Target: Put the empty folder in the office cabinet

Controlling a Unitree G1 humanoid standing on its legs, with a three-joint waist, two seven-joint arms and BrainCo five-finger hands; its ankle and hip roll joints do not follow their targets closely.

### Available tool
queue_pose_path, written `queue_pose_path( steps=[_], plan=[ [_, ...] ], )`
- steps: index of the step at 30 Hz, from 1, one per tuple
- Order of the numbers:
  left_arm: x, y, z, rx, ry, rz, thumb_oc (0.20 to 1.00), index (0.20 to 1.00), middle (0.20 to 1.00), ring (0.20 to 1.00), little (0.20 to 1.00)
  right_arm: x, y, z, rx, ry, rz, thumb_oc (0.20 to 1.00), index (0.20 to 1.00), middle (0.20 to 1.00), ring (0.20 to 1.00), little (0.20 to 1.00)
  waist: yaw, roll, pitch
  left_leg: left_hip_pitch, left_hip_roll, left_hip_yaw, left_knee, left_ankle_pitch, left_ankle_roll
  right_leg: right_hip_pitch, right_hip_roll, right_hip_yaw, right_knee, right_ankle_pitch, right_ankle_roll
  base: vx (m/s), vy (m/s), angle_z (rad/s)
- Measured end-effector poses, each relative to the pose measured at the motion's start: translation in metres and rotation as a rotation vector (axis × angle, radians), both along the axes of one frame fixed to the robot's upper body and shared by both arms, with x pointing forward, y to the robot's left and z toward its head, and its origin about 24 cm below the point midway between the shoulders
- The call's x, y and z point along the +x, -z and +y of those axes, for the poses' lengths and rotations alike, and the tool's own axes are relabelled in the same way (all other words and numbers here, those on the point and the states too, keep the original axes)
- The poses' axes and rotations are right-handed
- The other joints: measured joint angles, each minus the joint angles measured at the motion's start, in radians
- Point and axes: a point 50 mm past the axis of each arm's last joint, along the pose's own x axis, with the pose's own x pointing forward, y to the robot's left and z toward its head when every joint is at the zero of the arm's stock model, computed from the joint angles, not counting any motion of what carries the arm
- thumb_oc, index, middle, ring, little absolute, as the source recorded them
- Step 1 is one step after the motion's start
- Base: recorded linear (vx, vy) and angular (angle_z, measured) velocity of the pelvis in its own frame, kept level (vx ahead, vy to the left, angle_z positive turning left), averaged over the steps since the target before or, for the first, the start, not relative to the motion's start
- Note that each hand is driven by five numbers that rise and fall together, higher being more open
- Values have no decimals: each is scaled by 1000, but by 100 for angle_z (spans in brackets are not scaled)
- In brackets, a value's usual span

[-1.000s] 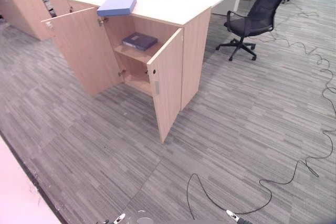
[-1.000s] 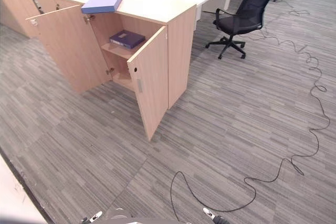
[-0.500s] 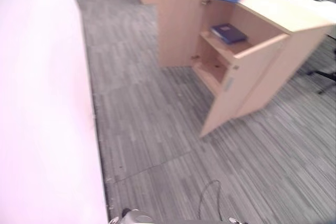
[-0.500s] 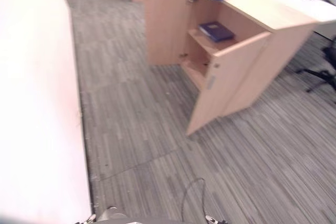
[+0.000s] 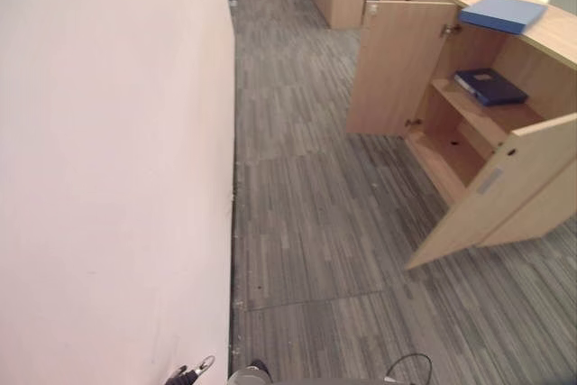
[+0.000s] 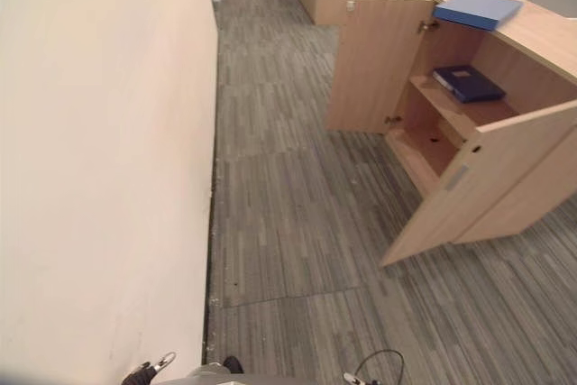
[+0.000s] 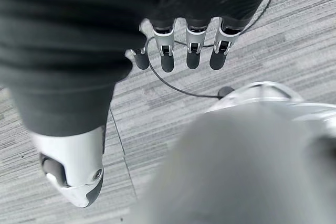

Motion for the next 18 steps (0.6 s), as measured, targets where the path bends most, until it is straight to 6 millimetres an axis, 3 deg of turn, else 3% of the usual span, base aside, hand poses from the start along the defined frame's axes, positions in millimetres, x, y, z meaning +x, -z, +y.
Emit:
queue_pose_path(
  steps=[1,2,4,6,8,9,10,11,14,15,16,18],
  plan=[
    [-5,1,-4,-43,51,4,1000,1000,1000,1000,1000,5,1,5,13,-2,-11,1000,1000,1000,1000,1000,7,11,-2,23,-8,-5,-35,-1,9,-12,-24,11,57,26,-34,139,225,22],
    [-4,0,-3,-29,57,-6,1000,1000,1000,1000,1000,5,1,6,6,-7,-11,1000,1000,1000,1000,1000,6,20,-10,27,-2,-27,-51,9,9,-15,-27,3,98,37,-44,116,166,31],
    [-7,-2,7,13,89,-5,1000,1000,1000,1000,1000,-3,1,4,4,-3,12,1000,1000,1000,1000,1000,-8,-13,-24,43,-16,-86,-80,20,13,-18,-72,19,207,23,-25,99,132,81],
    [-9,-1,7,-4,96,19,1000,1000,1000,1000,1000,2,0,-1,-7,-8,-1,1000,1000,1000,1000,1000,-11,-17,-36,56,-29,-108,-77,23,19,-17,-81,59,243,27,-21,104,119,49],
    [-10,0,5,-12,105,35,1000,1000,1000,1000,1000,9,-1,0,-6,-14,-19,1000,1000,1000,1000,1000,-23,-8,-37,52,-30,-124,-71,22,21,-43,-84,124,280,38,-26,35,16,19],
    [-12,2,1,-21,119,58,1000,1000,1000,1000,1000,13,-1,1,-5,-19,-27,1000,1000,1000,1000,1000,-35,9,-28,55,-17,-145,-79,16,30,-86,-100,204,373,77,-26,-26,-63,33],
    [-8,2,2,21,93,65,1000,1000,1000,1000,1000,20,-2,0,-14,-23,-55,1000,1000,1000,1000,1000,-56,34,-9,55,25,-171,-80,14,34,-135,-42,211,329,-97,-13,-47,-138,30],
    [-6,1,6,46,76,62,1000,1000,1000,1000,1000,23,-2,1,-12,-26,-62,1000,1000,1000,1000,1000,-55,44,-3,42,51,-172,-79,17,30,-168,10,204,244,-114,-20,-20,-107,20],
    [-1,-2,17,86,44,48,1000,1000,1000,1000,1000,26,-3,0,-11,-26,-66,1000,1000,1000,1000,1000,-75,33,26,36,76,-196,-72,18,21,-253,85,203,11,-77,6,45,-130,21],
    [0,-4,23,105,43,42,1000,1000,1000,1000,1000,28,-3,1,-8,-25,-74,1000,1000,1000,1000,1000,-80,8,37,35,74,-199,-68,16,-5,-293,86,200,-104,6,3,68,-100,42],
    [-2,-4,26,113,45,47,1000,1000,1000,1000,1000,24,-2,3,-6,-22,-65,1000,1000,1000,1000,1000,-89,-3,37,41,73,-216,-74,20,-31,-286,88,202,-132,83,1,126,-138,44],
    [2,-4,21,102,51,31,1000,1000,1000,1000,1000,16,-1,1,-13,-5,-45,1000,1000,1000,1000,1000,-80,-13,45,58,72,-206,-43,24,-65,-272,104,199,-151,99,-5,149,-83,23]
  ],
)
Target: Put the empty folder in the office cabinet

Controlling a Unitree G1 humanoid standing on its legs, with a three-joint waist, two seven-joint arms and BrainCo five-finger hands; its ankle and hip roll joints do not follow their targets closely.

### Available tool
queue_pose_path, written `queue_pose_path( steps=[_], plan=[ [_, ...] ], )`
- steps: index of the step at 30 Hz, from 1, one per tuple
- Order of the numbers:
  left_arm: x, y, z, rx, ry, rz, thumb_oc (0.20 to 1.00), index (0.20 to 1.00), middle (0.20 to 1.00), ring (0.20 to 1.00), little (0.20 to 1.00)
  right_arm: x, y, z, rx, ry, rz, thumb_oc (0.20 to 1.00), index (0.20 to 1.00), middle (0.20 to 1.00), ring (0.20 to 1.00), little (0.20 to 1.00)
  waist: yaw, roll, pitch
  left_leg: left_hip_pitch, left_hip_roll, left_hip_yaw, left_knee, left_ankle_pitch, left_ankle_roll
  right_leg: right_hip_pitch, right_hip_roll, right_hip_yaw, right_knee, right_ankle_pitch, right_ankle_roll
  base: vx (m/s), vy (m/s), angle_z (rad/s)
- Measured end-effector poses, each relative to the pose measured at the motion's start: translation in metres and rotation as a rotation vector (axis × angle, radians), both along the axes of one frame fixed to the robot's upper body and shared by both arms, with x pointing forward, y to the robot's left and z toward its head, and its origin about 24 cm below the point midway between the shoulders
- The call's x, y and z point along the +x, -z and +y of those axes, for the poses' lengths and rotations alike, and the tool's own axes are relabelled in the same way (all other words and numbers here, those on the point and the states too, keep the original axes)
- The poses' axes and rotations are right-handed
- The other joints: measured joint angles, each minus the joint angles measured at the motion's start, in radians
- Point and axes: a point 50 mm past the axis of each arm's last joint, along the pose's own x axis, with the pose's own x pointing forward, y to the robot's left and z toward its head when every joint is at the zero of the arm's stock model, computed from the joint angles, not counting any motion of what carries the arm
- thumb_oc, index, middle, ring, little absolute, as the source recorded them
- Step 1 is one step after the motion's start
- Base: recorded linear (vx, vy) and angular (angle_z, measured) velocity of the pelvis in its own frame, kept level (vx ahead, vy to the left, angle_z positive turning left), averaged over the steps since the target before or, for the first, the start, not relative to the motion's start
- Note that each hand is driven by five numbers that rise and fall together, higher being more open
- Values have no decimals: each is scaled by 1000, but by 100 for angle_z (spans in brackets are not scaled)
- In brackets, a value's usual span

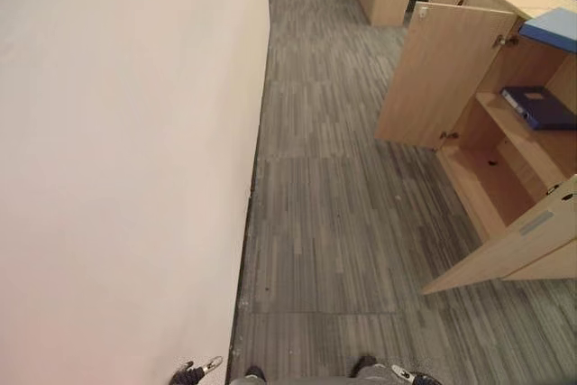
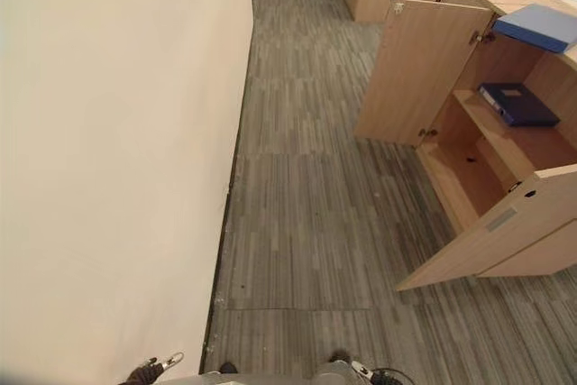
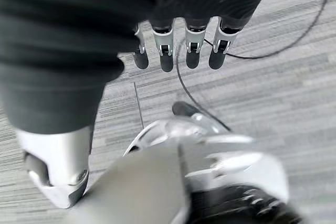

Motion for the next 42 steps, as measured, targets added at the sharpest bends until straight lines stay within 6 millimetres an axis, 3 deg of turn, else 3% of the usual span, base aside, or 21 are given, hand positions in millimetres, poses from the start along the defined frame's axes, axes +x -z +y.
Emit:
queue_pose_path(
  steps=[3,6,10,13,15,18,19,20,22,24,26,27,28,29,31,32,33,34,36,39,42],
  plan=[
    [-3,1,-3,-7,7,8,1000,1000,1000,1000,1000,1,-3,-11,-27,12,-8,1000,1000,1000,1000,1000,0,30,7,30,-12,66,20,-58,-19,-1,25,-10,28,-28,-35,279,-102,0],
    [-1,1,-2,-1,17,4,1000,1000,1000,1000,1000,-2,-3,-11,-24,20,-1,1000,1000,1000,1000,1000,2,28,17,57,-12,73,-4,-53,-26,2,23,-1,57,-43,-48,260,-73,-2],
    [-1,0,-1,1,11,1,1000,1000,1000,1000,1000,-20,-1,-10,-18,30,50,1000,1000,1000,1000,1000,-17,26,20,109,-11,89,3,-100,-38,18,-3,3,134,-92,-35,479,-197,-9],
    [0,-1,3,11,12,0,1000,1000,1000,1000,1000,-19,0,-7,0,38,48,1000,1000,1000,1000,1000,-33,11,13,113,-2,98,37,-117,-40,15,-25,4,200,-128,-55,294,-228,0],
    [13,-3,2,11,22,-28,1000,1000,1000,1000,1000,-12,0,-5,5,40,32,1000,1000,1000,1000,1000,-41,0,7,91,26,102,103,-124,-51,34,0,-4,177,-151,-54,322,-301,-1],
    [14,-4,5,17,13,-36,1000,1000,1000,1000,1000,-2,1,1,20,29,6,1000,1000,1000,1000,1000,-34,-25,-11,17,87,131,318,-117,-76,75,41,2,93,-124,-89,258,-311,-23],
    [13,-4,5,18,5,-35,1000,1000,1000,1000,1000,1,1,3,25,27,-3,1000,1000,1000,1000,1000,-31,-30,-10,-12,127,135,431,-110,-90,98,60,7,72,-135,-95,275,-293,-60],
    [9,-3,5,26,-4,-28,1000,1000,1000,1000,1000,6,1,7,29,13,-12,1000,1000,1000,1000,1000,-15,-33,-16,-90,244,139,679,-72,-139,150,118,32,-5,-132,-118,208,-190,-77],
    [7,-2,1,14,-6,-26,1000,1000,1000,1000,1000,14,-1,5,12,-21,-34,1000,1000,1000,1000,1000,-10,-33,-20,-148,284,141,789,-83,-150,185,144,66,-43,-147,-160,104,-65,-54],
    [21,-6,4,31,2,-70,1000,1000,1000,1000,1000,17,-1,6,11,-24,-33,1000,1000,1000,1000,1000,10,-57,-14,-207,278,201,740,-106,-119,186,146,90,-66,-136,-159,63,26,-37],
    [22,-8,11,43,-22,-87,1000,1000,1000,1000,1000,22,-1,9,12,-51,-40,1000,1000,1000,1000,1000,9,-78,-7,-296,243,245,512,-70,-63,200,140,88,-67,-135,-155,216,105,-44],
    [22,-9,14,49,-24,-88,1000,1000,1000,1000,1000,24,0,13,18,-56,-45,1000,1000,1000,1000,1000,15,-91,-7,-327,208,223,364,-42,-73,197,132,118,-86,-146,-146,243,121,-52],
    [20,-8,14,50,-28,-75,1000,1000,1000,1000,1000,28,0,17,24,-72,-50,1000,1000,1000,1000,1000,29,-90,4,-344,176,132,58,59,-98,205,145,161,-132,-148,-126,382,182,-73],
    [19,-8,13,47,-30,-67,1000,1000,1000,1000,1000,25,0,16,21,-85,-37,1000,1000,1000,1000,1000,39,-77,23,-341,181,70,-37,110,-108,222,145,179,-125,-140,-92,314,129,-90],
    [-5,0,2,20,-78,-18,1000,1000,1000,1000,1000,4,1,5,0,-76,7,1000,1000,1000,1000,1000,45,-14,13,-302,196,41,-37,-2,-44,288,153,233,-131,-165,-17,336,129,-74],
    [-11,1,2,20,-98,-1,1000,1000,1000,1000,1000,0,3,11,10,-83,21,1000,1000,1000,1000,1000,52,-29,11,-278,183,26,-39,113,-57,312,138,283,-127,-200,9,281,114,-42],
    [-6,-1,8,36,-107,-11,1000,1000,1000,1000,1000,-4,5,20,39,-80,40,1000,1000,1000,1000,1000,59,-48,18,-260,176,46,-35,127,-62,301,130,301,-99,-218,-1,403,171,-58],
    [0,-6,20,59,-138,-45,1000,1000,1000,1000,1000,2,7,31,66,-83,31,1000,1000,1000,1000,1000,59,-55,21,-241,175,66,-35,128,-62,237,174,307,-43,-247,-40,327,139,-46],
    [2,-7,24,64,-165,-55,1000,1000,1000,1000,1000,-2,7,29,61,-81,40,1000,1000,1000,1000,1000,47,-56,20,-205,137,80,-35,130,-62,270,186,338,-84,-240,-63,316,162,-14],
    [3,-8,25,64,-170,-66,1000,1000,1000,1000,1000,-4,7,27,56,-78,48,1000,1000,1000,1000,1000,71,-50,1,-192,113,112,-34,181,-65,282,143,361,-121,-229,-47,334,229,-25],
    [1,-8,26,66,-177,-61,1000,1000,1000,1000,1000,2,7,31,67,-86,36,1000,1000,1000,1000,1000,80,-75,15,-170,95,134,-34,204,-46,295,116,358,-116,-208,-10,319,298,-16]
  ],
)
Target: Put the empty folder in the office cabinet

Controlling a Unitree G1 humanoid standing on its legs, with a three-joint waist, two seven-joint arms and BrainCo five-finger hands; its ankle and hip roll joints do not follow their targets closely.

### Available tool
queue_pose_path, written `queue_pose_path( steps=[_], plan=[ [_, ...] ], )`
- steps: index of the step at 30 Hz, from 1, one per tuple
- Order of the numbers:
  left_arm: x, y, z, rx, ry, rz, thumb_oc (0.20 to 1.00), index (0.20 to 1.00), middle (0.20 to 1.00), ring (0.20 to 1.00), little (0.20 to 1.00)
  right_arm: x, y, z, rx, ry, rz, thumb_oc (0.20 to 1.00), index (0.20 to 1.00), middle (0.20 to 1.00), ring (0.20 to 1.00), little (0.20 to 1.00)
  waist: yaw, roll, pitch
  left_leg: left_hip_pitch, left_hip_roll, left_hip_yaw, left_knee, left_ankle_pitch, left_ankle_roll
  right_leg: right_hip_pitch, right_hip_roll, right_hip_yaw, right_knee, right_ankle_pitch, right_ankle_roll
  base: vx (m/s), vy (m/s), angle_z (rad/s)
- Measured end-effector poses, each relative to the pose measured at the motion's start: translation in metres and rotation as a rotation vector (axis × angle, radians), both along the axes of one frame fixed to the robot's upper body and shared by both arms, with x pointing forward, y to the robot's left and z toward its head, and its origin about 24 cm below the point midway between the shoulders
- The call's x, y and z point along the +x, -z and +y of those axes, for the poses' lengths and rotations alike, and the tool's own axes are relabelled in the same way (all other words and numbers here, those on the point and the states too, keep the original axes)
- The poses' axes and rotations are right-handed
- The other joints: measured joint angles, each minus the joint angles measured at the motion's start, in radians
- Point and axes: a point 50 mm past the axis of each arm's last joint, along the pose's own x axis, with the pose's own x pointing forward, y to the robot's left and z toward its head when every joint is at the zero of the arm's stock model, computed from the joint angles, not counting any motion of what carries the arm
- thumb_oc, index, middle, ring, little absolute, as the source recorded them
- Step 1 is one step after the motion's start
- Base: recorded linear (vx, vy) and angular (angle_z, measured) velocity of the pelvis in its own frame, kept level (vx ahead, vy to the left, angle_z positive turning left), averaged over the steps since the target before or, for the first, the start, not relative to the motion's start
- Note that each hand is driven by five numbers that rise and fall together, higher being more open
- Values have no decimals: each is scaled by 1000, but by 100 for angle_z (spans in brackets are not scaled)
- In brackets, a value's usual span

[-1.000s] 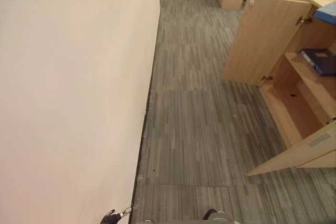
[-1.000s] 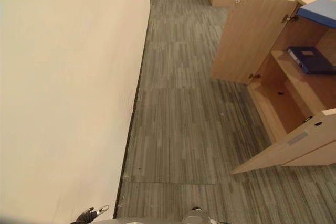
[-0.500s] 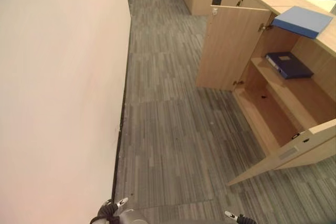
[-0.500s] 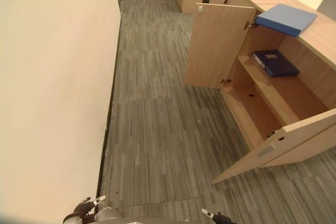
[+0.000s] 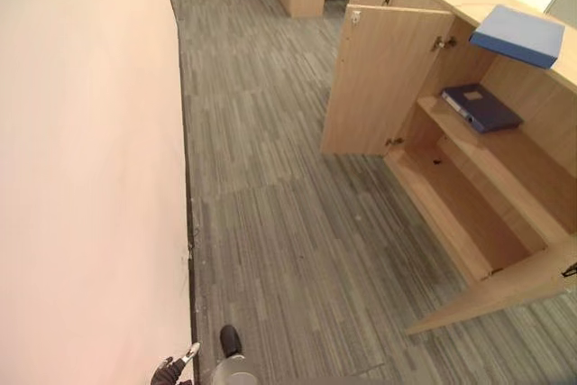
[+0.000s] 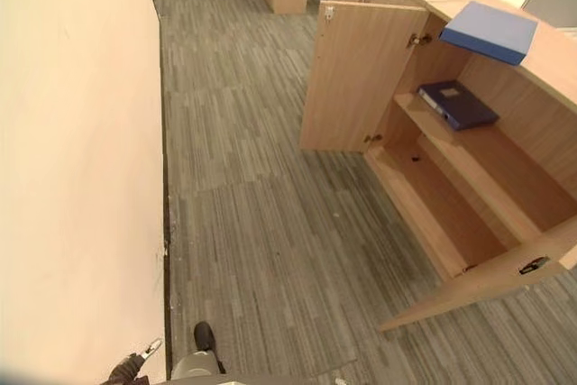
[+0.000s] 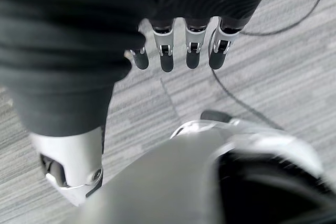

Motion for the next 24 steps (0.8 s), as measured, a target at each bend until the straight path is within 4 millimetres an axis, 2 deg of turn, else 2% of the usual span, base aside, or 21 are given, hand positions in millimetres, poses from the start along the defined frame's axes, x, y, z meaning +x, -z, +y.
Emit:
queue_pose_path(
  steps=[2,4,7,9,10,11,12,13,14,15,16,17,19,20,22,24],
  plan=[
    [7,-1,-2,-5,8,-19,1000,1000,1000,1000,1000,10,-1,2,6,-3,-21,1000,1000,1000,1000,1000,5,-22,12,1,-13,1,1,-17,6,-13,-15,-21,38,2,2,379,447,6],
    [18,-3,-3,-7,18,-42,1000,1000,1000,1000,1000,17,-2,-1,5,-4,-40,1000,1000,1000,1000,1000,10,-32,18,0,-26,-4,1,-42,8,-42,-37,-43,104,2,3,260,335,9],
    [25,-4,-3,-7,28,-60,1000,1000,1000,1000,1000,20,-4,-5,6,12,-51,1000,1000,1000,1000,1000,13,-27,22,26,-58,1,26,-90,22,-69,-95,-66,237,26,17,276,415,12],
    [27,-4,-4,-13,30,-50,1000,1000,1000,1000,1000,24,-6,-11,-4,17,-64,1000,1000,1000,1000,1000,14,-9,27,38,-81,5,110,-176,47,-128,-183,-84,455,59,12,394,570,18],
    [27,-4,-4,-13,32,-48,1000,1000,1000,1000,1000,19,-6,-19,-18,19,-51,1000,1000,1000,1000,1000,9,1,20,58,-133,7,139,-240,87,-199,-301,-83,660,134,37,332,480,37],
    [29,-4,-5,-14,44,-50,1000,1000,1000,1000,1000,15,-7,-24,-29,20,-42,1000,1000,1000,1000,1000,1,13,20,83,-170,-2,134,-269,91,-235,-369,-74,766,222,41,321,436,49],
    [28,-1,-13,-48,113,-32,1000,1000,1000,1000,1000,11,-8,-30,-40,42,-42,1000,1000,1000,1000,1000,-14,31,21,118,-200,-13,108,-269,110,-277,-437,-58,878,319,75,194,204,51],
    [26,1,-21,-59,160,-21,1000,1000,1000,1000,1000,16,-9,-32,-58,41,-65,1000,1000,1000,1000,1000,-24,45,18,138,-211,-21,87,-272,116,-311,-457,-62,945,287,77,288,246,39],
    [27,2,-25,-67,170,-21,1000,1000,1000,1000,1000,18,-11,-35,-76,32,-73,1000,1000,1000,1000,1000,-24,61,20,149,-211,-26,82,-288,140,-366,-455,-57,993,242,64,259,167,9],
    [27,2,-28,-70,176,-19,1000,1000,1000,1000,1000,24,-13,-38,-83,20,-84,1000,1000,1000,1000,1000,-19,70,26,171,-208,-27,71,-310,162,-411,-457,-113,1013,169,44,218,104,-19],
    [26,3,-29,-68,171,-11,1000,1000,1000,1000,1000,30,-15,-41,-86,1,-108,1000,1000,1000,1000,1000,-23,88,37,219,-201,-25,47,-319,172,-466,-432,-204,948,74,16,180,60,-28],
    [28,3,-29,-65,171,-13,1000,1000,1000,1000,1000,38,-17,-41,-82,-18,-145,1000,1000,1000,1000,1000,-38,101,45,240,-192,-17,45,-321,171,-509,-397,-239,867,40,-13,154,1,-13],
    [31,1,-27,-54,170,-21,1000,1000,1000,1000,1000,48,-20,-41,-74,-35,-191,1000,1000,1000,1000,1000,-66,113,49,270,-177,-11,48,-319,168,-563,-355,-280,789,33,-35,187,-98,15],
    [33,0,-26,-44,179,-36,1000,1000,1000,1000,1000,56,-22,-40,-69,-51,-202,1000,1000,1000,1000,1000,-78,124,48,302,-163,-4,41,-319,168,-594,-293,-297,675,32,-32,169,-156,25],
    [40,-3,-25,-30,203,-59,1000,1000,1000,1000,1000,57,-22,-39,-66,-51,-200,1000,1000,1000,1000,1000,-80,117,44,331,-161,-5,25,-321,165,-608,-231,-335,423,56,-1,161,-147,43],
    [40,-3,-23,-25,209,-61,1000,1000,1000,1000,1000,48,-19,-39,-64,-38,-177,1000,1000,1000,1000,1000,-76,85,30,366,-169,-14,27,-340,106,-599,-201,-374,292,95,-54,314,-140,55]
  ],
)
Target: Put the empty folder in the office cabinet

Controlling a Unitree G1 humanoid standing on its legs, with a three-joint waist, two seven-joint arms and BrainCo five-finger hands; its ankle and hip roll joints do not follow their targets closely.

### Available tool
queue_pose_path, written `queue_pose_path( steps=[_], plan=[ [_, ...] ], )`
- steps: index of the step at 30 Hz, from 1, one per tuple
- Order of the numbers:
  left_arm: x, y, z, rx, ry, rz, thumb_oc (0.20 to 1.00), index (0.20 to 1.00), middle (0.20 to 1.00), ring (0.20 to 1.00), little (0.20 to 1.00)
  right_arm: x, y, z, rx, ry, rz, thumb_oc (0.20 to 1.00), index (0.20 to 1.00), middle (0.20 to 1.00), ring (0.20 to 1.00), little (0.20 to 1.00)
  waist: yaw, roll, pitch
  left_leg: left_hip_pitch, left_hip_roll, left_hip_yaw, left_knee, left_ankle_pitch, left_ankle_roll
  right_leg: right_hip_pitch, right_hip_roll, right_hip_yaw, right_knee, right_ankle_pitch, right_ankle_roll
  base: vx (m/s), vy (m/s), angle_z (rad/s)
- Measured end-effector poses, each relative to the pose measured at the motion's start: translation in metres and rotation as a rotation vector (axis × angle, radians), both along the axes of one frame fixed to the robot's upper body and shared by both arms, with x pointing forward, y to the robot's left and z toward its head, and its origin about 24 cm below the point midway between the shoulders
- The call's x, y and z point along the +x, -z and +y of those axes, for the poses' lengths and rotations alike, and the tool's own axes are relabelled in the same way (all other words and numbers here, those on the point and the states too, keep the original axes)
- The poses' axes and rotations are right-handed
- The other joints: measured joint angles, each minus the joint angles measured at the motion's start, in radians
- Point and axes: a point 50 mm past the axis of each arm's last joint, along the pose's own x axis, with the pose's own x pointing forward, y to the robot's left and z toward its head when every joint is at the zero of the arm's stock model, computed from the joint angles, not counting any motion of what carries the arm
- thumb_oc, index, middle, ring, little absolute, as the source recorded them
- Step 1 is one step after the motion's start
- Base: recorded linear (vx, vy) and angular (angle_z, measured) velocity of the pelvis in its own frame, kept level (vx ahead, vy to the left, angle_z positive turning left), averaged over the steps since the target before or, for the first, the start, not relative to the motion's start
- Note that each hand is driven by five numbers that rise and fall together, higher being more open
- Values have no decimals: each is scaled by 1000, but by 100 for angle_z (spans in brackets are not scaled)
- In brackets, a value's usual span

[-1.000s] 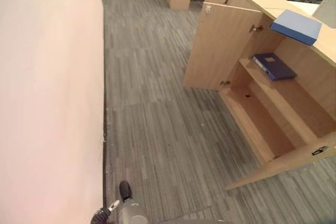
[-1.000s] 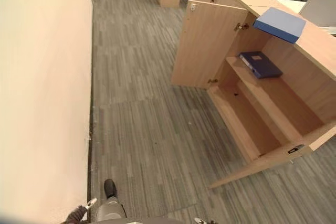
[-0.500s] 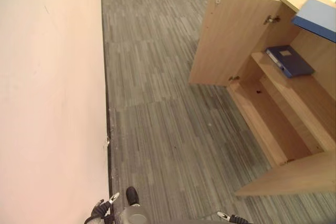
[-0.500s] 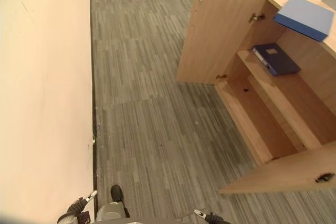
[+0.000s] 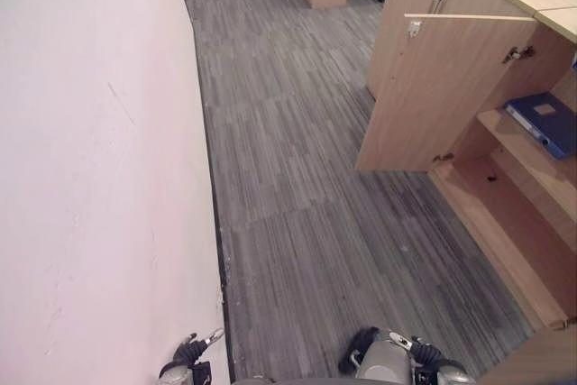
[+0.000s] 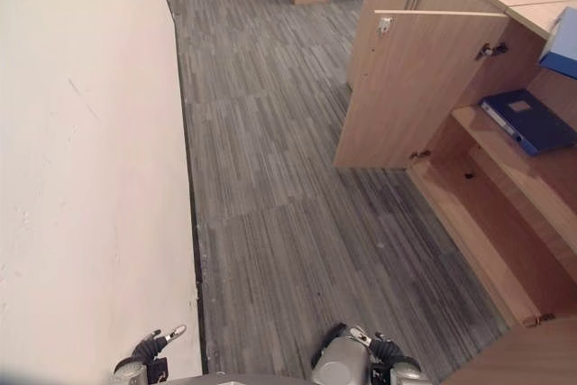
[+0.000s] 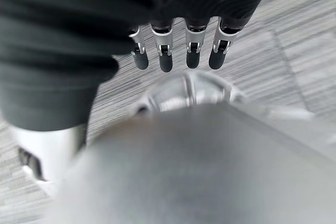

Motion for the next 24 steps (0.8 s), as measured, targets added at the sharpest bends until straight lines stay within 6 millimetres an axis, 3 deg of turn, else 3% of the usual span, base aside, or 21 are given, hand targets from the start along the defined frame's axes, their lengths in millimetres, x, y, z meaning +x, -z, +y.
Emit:
queue_pose_path(
  steps=[1,2,3,5,7,8,10,11,12,13,14,15,16,18,19,21,23,24],
  plan=[
    [-12,3,2,2,-10,35,1000,1000,1000,1000,1000,-8,2,-1,0,13,23,1000,1000,1000,1000,1000,-1,-7,-11,29,17,-16,12,-33,-60,29,33,24,-51,82,-84,430,-127,39],
    [-25,7,-1,-3,5,79,1000,1000,1000,1000,1000,2,1,2,1,4,23,1000,1000,1000,1000,1000,13,22,-21,31,45,-19,33,-37,-69,44,47,9,-35,84,-84,347,-88,4],
    [-25,7,-1,0,20,89,1000,1000,1000,1000,1000,0,2,-1,-10,19,63,1000,1000,1000,1000,1000,29,5,-16,28,45,-20,62,-36,-69,41,47,4,-15,88,-94,309,-115,-30],
    [-31,9,-2,-6,23,114,1000,1000,1000,1000,1000,2,0,-3,-4,30,22,1000,1000,1000,1000,1000,48,4,-16,20,39,-49,89,-79,-75,63,49,4,-9,127,-182,270,-94,-9],
    [-27,9,-5,-11,40,109,1000,1000,1000,1000,1000,-11,1,-11,-19,50,62,1000,1000,1000,1000,1000,38,18,-21,-47,-7,-63,68,-100,-53,82,68,-32,17,86,-146,287,-122,20],
    [-31,9,1,2,32,116,1000,1000,1000,1000,1000,-11,2,-8,-12,49,65,1000,1000,1000,1000,1000,36,5,-17,-51,-8,-54,63,-115,-45,76,73,-34,44,62,-138,388,-251,-11],
    [-31,7,9,17,10,118,1000,1000,1000,1000,1000,-12,4,-3,0,41,68,1000,1000,1000,1000,1000,11,-2,-15,-54,31,-52,55,-120,-41,68,74,-41,94,22,-112,329,-283,2],
    [-24,5,10,23,13,93,1000,1000,1000,1000,1000,-20,4,-5,6,76,78,1000,1000,1000,1000,1000,-6,-10,-13,-63,60,-45,79,-132,-52,37,47,-35,229,-24,-114,270,-326,16],
    [-23,4,10,23,15,87,1000,1000,1000,1000,1000,-25,5,-5,4,70,92,1000,1000,1000,1000,1000,-4,-20,-19,-52,63,-34,84,-131,-60,43,38,-44,267,-50,-96,264,-333,-4],
    [-24,4,13,31,12,92,1000,1000,1000,1000,1000,-28,7,-1,12,69,98,1000,1000,1000,1000,1000,-1,-43,-22,-51,78,-12,148,-134,-132,69,47,-63,249,-112,-112,85,-123,-36],
    [-24,3,17,41,10,93,1000,1000,1000,1000,1000,-27,9,6,29,63,98,1000,1000,1000,1000,1000,-2,-61,-11,-63,102,1,234,-138,-140,93,62,-52,225,-114,-149,160,-250,-37],
    [-23,4,12,27,13,95,1000,1000,1000,1000,1000,-31,11,14,47,55,99,1000,1000,1000,1000,1000,-12,-67,-19,-96,148,8,372,-105,-170,138,104,-51,149,-105,-155,279,-390,-33],
    [-19,4,9,23,10,82,1000,1000,1000,1000,1000,-31,11,14,49,59,99,1000,1000,1000,1000,1000,-15,-67,-23,-123,171,-10,451,-76,-221,159,129,-39,119,-107,-144,279,-408,-28],
    [-15,5,2,12,25,71,1000,1000,1000,1000,1000,-35,11,12,51,76,104,1000,1000,1000,1000,1000,-7,-53,-39,-182,235,-11,617,-14,-234,202,173,-33,49,-98,-157,84,-149,-42],
    [-17,6,0,9,28,74,1000,1000,1000,1000,1000,-32,11,13,48,63,101,1000,1000,1000,1000,1000,-2,-37,-36,-202,290,24,718,4,-236,247,212,-10,-11,-70,-192,72,-101,-73],
    [-14,5,-4,6,43,60,1000,1000,1000,1000,1000,-25,10,15,44,24,80,1000,1000,1000,1000,1000,-13,-36,-37,-258,321,75,719,-25,-232,309,258,44,-104,-60,-197,95,-47,-69],
    [-4,3,-6,5,61,22,1000,1000,1000,1000,1000,-24,10,16,45,20,81,1000,1000,1000,1000,1000,2,-50,-36,-306,308,89,624,-34,-203,333,258,54,-150,-34,-179,91,32,-35],
    [-1,2,-6,7,63,11,1000,1000,1000,1000,1000,-23,10,17,48,19,77,1000,1000,1000,1000,1000,-2,-62,-35,-346,282,53,529,-35,-204,350,266,86,-188,-33,-179,142,90,-99]
  ],
)
